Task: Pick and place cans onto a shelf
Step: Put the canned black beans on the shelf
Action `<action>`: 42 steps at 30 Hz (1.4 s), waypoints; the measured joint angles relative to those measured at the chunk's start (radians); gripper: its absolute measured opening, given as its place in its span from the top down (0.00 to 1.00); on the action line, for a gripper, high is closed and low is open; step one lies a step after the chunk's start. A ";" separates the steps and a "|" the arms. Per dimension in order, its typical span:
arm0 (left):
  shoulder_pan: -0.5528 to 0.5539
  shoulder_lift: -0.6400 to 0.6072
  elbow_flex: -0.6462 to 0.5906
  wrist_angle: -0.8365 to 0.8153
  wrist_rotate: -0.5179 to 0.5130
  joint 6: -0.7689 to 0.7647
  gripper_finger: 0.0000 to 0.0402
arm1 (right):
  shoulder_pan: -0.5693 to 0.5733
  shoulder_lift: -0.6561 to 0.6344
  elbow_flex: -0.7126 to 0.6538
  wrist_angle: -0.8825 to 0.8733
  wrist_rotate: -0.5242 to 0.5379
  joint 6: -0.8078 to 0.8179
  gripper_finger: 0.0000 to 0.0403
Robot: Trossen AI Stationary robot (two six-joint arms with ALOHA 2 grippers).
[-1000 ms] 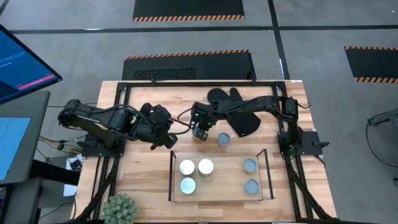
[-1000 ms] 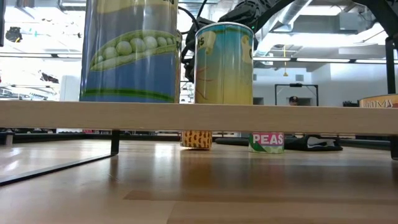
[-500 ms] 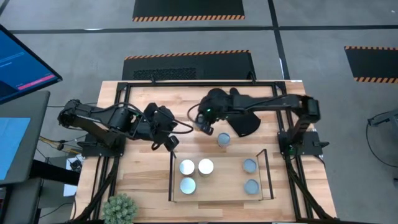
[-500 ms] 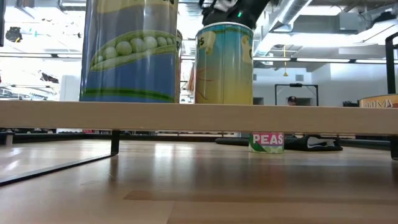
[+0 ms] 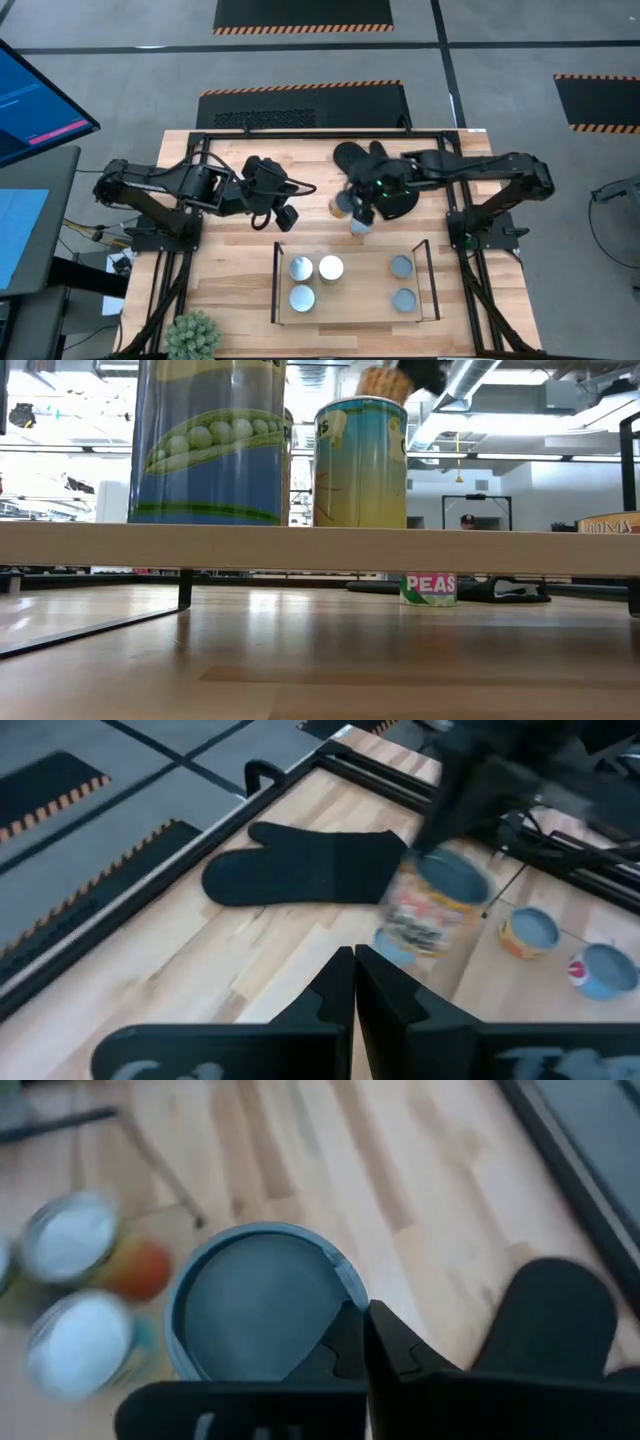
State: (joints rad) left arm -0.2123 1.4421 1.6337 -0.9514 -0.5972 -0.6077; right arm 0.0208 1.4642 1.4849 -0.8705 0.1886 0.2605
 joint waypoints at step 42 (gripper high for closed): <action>0.042 0.000 0.000 -0.008 -0.010 0.024 1.00 | 0.439 0.278 -0.088 -0.182 0.120 0.458 0.98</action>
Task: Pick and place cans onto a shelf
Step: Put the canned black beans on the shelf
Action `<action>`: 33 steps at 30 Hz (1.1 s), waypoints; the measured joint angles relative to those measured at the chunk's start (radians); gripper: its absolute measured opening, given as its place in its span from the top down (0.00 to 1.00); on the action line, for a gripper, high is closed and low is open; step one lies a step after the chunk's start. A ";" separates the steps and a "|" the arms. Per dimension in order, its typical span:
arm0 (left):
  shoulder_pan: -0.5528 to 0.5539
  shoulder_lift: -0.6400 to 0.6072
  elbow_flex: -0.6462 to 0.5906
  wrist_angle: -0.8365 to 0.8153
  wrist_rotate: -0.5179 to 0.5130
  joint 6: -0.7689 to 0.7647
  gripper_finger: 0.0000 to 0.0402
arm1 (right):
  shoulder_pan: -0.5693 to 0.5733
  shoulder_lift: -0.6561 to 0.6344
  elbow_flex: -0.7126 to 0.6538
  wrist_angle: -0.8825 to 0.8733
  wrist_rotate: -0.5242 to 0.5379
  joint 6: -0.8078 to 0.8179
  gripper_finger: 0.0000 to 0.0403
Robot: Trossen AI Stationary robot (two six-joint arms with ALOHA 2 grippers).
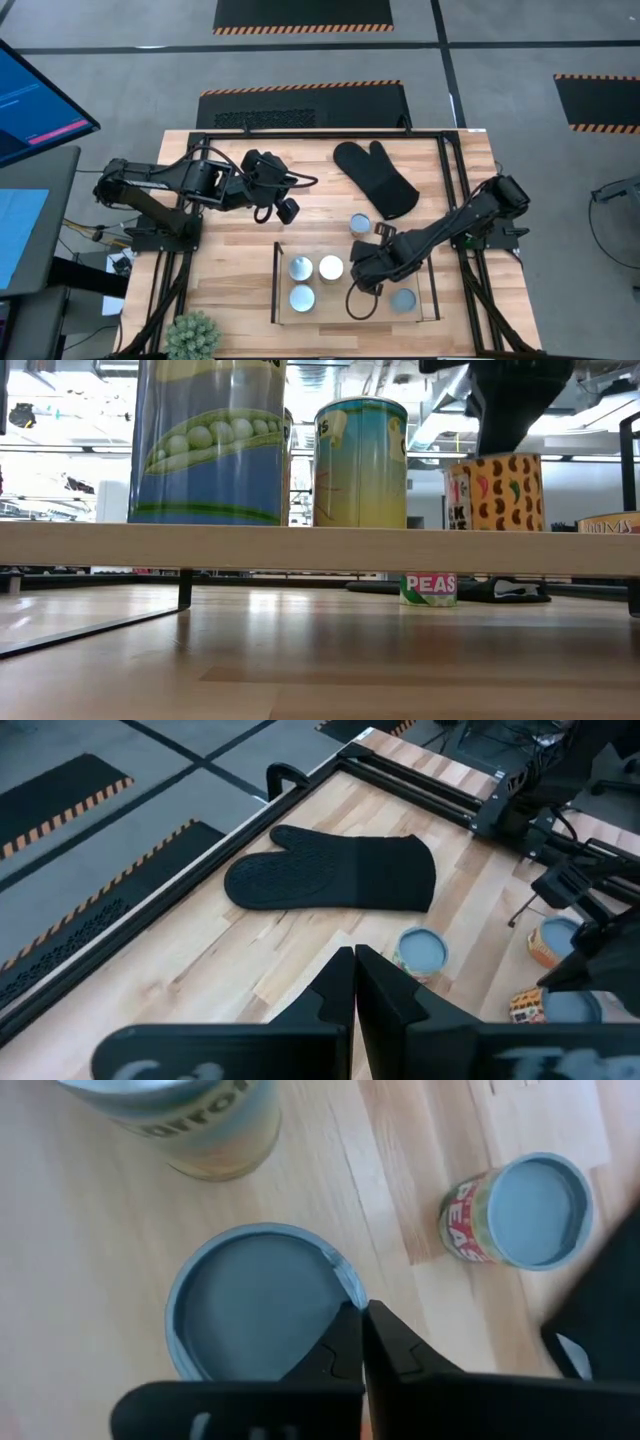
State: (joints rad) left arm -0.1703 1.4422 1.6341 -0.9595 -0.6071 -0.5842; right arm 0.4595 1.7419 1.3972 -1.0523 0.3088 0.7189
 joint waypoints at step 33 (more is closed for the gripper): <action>0.000 0.000 0.000 0.000 -0.001 -0.002 1.00 | 0.003 -0.004 0.000 -0.013 -0.019 0.032 0.86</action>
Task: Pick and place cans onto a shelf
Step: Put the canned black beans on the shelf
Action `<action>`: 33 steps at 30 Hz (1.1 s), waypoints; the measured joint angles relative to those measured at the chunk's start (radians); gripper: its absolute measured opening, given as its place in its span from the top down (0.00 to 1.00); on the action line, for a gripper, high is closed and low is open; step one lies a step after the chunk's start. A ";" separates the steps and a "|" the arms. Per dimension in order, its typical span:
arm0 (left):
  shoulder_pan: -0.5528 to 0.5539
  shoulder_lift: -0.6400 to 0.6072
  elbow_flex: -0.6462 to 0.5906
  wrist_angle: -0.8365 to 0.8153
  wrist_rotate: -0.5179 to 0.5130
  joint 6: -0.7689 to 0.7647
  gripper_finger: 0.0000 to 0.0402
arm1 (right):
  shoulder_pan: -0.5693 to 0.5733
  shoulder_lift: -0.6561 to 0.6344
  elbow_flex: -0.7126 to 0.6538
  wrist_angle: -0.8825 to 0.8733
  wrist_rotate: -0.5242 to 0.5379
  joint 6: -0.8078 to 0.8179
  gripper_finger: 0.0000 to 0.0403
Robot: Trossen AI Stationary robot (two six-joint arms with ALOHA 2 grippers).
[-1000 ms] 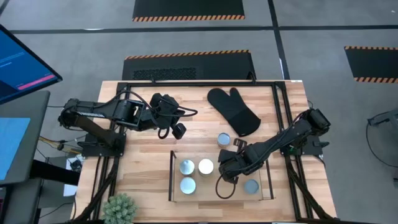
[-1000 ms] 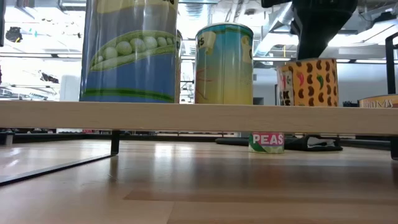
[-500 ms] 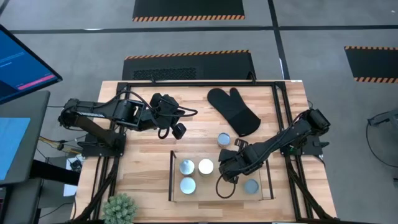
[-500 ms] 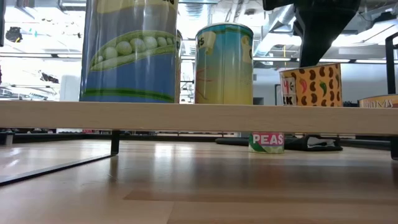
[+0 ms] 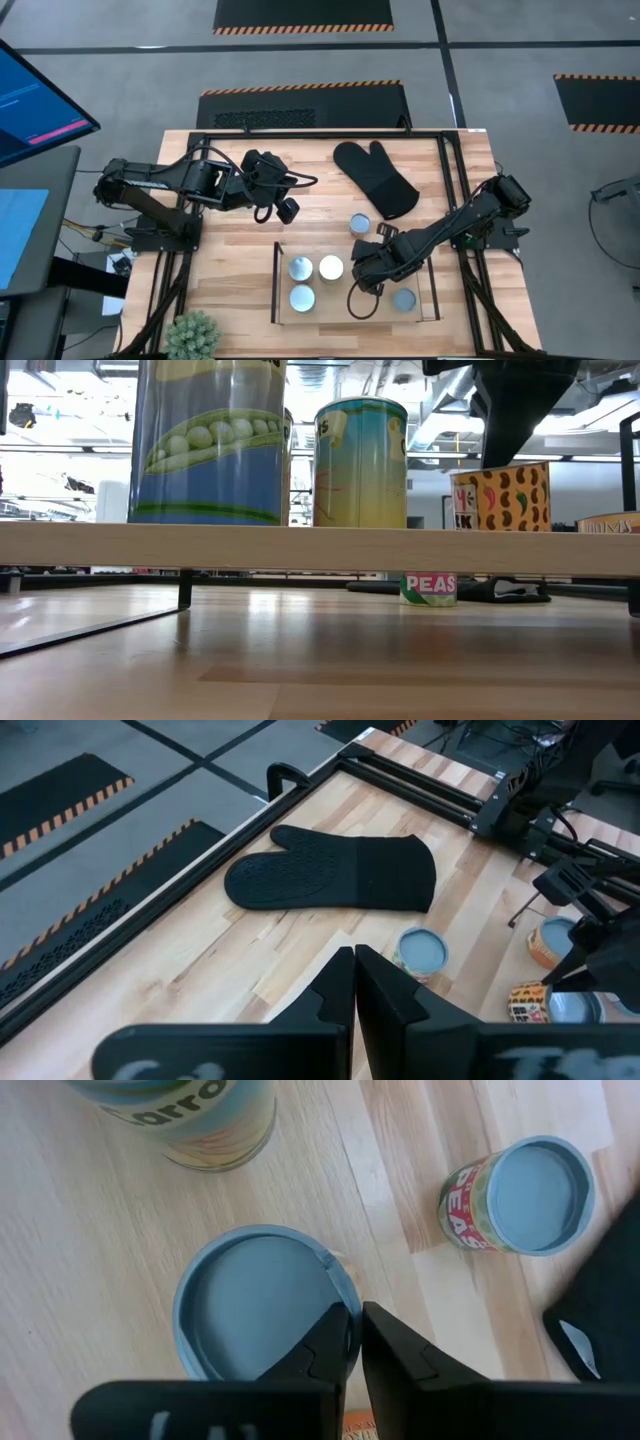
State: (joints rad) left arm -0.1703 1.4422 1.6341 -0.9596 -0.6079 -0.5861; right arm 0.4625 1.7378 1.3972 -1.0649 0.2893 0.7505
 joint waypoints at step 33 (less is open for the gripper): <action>0.000 0.000 0.000 0.000 0.000 -0.001 1.00 | -0.034 0.000 0.000 0.009 -0.084 -0.055 0.86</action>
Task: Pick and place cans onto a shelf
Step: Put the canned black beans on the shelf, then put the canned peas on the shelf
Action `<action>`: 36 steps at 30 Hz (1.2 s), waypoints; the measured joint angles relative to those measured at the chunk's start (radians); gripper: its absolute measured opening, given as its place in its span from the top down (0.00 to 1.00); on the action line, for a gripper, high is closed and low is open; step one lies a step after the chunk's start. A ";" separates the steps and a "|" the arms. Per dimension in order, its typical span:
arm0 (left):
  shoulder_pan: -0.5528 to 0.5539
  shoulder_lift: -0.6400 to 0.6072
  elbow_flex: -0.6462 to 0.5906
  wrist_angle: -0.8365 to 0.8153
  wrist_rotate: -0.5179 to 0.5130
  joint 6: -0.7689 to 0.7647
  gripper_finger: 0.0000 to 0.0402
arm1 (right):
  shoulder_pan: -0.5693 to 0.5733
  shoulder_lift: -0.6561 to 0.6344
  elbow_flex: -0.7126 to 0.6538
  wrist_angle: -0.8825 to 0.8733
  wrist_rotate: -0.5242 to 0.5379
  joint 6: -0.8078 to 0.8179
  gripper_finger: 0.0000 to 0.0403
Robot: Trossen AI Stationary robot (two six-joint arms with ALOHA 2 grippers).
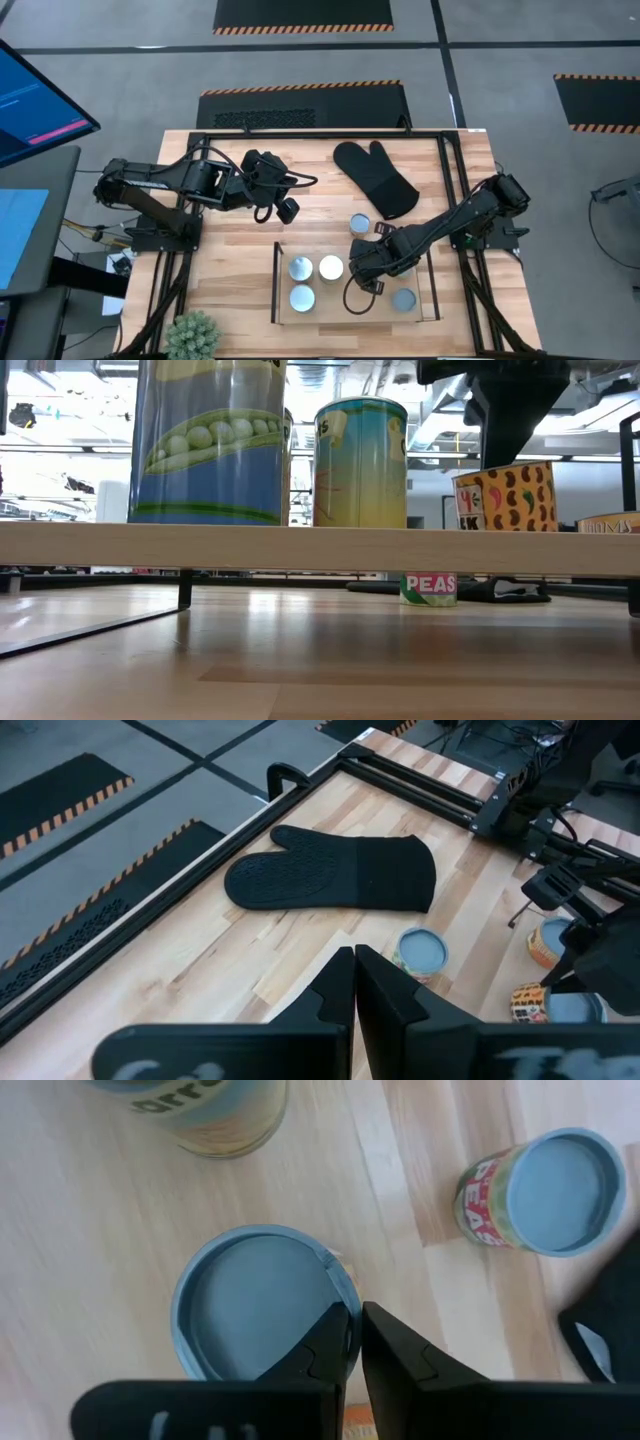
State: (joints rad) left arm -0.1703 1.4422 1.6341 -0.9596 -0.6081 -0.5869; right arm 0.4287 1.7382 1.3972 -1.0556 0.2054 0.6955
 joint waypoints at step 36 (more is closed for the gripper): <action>0.000 0.000 0.000 -0.002 0.000 0.000 1.00 | -0.066 -0.039 0.000 -0.016 0.006 -0.006 0.62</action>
State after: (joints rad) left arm -0.1703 1.4418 1.6344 -0.9615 -0.6083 -0.5869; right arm 0.3629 1.6992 1.3972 -1.0719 0.2111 0.6892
